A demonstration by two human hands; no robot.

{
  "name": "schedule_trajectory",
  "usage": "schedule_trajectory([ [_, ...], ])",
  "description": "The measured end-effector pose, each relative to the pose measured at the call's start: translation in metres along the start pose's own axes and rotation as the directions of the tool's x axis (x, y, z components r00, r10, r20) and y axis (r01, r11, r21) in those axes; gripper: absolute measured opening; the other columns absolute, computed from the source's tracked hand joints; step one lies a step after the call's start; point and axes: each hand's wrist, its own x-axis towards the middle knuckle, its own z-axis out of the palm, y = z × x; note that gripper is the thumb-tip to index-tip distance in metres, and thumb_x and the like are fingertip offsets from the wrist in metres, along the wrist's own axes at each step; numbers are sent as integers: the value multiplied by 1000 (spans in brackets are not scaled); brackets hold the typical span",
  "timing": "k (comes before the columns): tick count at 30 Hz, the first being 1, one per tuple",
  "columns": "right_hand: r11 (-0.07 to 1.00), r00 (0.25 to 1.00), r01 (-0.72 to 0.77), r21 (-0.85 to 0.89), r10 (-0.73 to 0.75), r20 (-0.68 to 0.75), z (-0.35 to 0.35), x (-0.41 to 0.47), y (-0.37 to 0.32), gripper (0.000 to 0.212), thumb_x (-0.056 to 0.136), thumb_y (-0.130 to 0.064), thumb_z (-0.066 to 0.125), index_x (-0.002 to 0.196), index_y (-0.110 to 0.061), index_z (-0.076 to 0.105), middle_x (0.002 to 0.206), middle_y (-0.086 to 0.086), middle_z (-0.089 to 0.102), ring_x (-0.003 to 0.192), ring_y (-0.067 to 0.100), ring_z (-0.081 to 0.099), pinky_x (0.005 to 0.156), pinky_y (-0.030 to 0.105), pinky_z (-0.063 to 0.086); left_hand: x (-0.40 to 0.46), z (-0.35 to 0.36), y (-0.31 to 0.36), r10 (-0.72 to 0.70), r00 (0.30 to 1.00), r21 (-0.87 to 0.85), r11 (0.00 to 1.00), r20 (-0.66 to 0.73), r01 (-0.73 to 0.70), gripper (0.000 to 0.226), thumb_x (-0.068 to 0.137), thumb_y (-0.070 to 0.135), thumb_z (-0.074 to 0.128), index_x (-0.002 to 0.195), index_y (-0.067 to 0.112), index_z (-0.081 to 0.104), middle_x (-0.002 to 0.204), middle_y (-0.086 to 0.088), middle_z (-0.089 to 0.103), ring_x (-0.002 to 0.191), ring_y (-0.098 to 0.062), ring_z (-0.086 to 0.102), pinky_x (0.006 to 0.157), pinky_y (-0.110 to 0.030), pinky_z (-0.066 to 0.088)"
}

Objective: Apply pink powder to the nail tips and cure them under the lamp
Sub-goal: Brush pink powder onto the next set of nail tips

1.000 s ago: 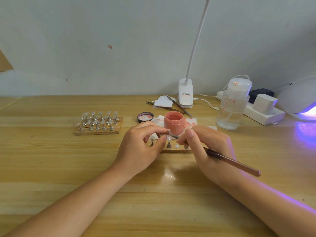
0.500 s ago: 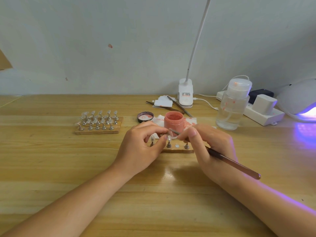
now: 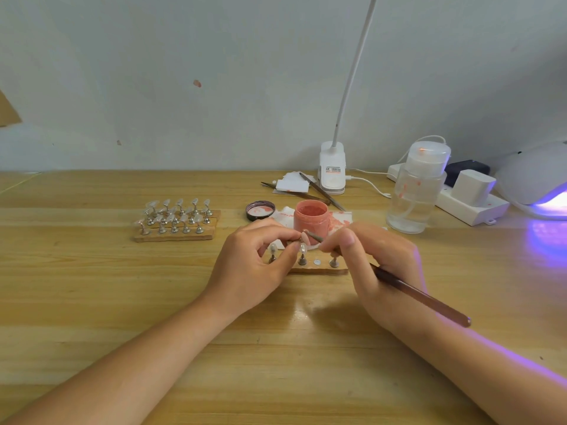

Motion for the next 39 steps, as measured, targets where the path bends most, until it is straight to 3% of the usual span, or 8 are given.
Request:
schedule_trajectory([
  [4,996,999,-41,75,39,23,-1,-2,2,59,96,-40,33,62,-5,67,59,-4,61,57,3,56,55,21,44,0,0,0,6,1000,22,1000,8,-7,13,75,12,61,79,23,68,72,10,62,57,5,43,56,-7,31],
  [8,998,1000,-30,46,30,1,-1,-1,2,46,95,-28,38,70,-4,68,66,-1,64,64,11,62,59,33,50,0,0,0,11,1000,27,1000,12,-11,12,75,9,61,81,11,71,74,13,61,64,16,47,61,0,31],
  [12,990,996,-90,104,87,32,-3,-2,1,58,95,-40,35,62,-3,67,59,0,63,56,6,58,54,28,47,-1,0,1,29,999,35,999,19,-30,11,75,7,61,79,11,71,75,15,60,66,19,47,63,1,31],
  [16,999,1000,-25,31,25,1,-2,-1,-1,47,95,-32,38,71,-6,69,71,-13,61,67,5,60,62,25,47,-1,0,1,31,999,41,999,17,-31,12,76,8,61,82,9,72,75,10,62,66,18,47,63,1,31],
  [20,990,996,-84,110,79,42,-2,-2,1,62,95,-44,33,62,-5,67,59,-2,62,57,5,58,55,24,46,-1,0,2,43,999,49,998,28,-44,11,75,7,62,80,11,71,74,16,59,67,19,46,64,1,31],
  [24,997,999,-32,72,31,17,-2,-1,0,50,96,-33,35,69,-6,68,65,-3,62,63,11,61,58,32,49,0,0,0,44,999,47,998,17,-45,12,75,8,62,82,11,71,74,15,59,67,18,47,63,1,31],
  [28,984,992,-123,126,121,25,-3,-2,2,55,93,-39,38,60,-4,66,57,3,63,55,10,59,53,31,47,0,0,0,61,998,55,997,30,-63,11,75,8,62,80,13,71,73,13,60,67,17,47,64,0,31],
  [39,991,996,-87,102,86,14,-4,-1,1,48,93,-30,38,61,-5,65,61,-3,62,58,8,59,56,30,47,0,0,-2,63,997,44,997,33,-65,11,77,9,62,82,14,71,73,15,58,67,16,46,63,-1,31],
])
